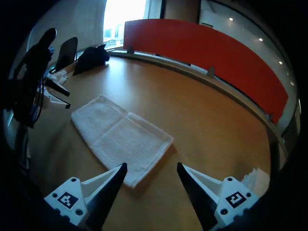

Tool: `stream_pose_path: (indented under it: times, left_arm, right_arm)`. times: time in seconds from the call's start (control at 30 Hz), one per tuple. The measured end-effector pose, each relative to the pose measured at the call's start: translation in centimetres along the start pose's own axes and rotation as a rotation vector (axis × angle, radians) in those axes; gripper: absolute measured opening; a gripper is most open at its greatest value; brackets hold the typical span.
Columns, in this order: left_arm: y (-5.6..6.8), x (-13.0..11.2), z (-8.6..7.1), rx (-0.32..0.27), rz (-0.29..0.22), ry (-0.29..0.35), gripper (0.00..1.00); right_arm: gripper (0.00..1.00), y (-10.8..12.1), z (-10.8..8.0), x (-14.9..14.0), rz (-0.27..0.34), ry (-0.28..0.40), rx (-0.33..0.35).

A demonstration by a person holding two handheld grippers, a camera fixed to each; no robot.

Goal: Fold towel

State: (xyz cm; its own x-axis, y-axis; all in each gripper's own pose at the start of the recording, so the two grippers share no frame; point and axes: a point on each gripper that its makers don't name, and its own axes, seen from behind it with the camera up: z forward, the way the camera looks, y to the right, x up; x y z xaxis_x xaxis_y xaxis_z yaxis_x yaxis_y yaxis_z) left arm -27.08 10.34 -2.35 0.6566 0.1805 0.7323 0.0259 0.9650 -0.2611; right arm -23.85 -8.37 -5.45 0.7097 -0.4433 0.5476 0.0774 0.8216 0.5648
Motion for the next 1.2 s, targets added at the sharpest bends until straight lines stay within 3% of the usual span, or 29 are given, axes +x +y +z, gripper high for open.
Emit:
stream_pose_path:
  times: [0.47, 1.2]
  left_arm:
    - [0.1, -2.0, -1.4, 0.017, -0.029, 0.002, 0.97]
    - [-0.6, -4.1, -4.1, 0.056, -0.115, 0.063, 0.96]
  right_arm:
    - [1.0, -0.4, -0.8, -0.9, -0.005, -0.001, 0.006]
    - [1.0, -2.4, 0.9, -1.8, -0.099, -0.052, 0.093]
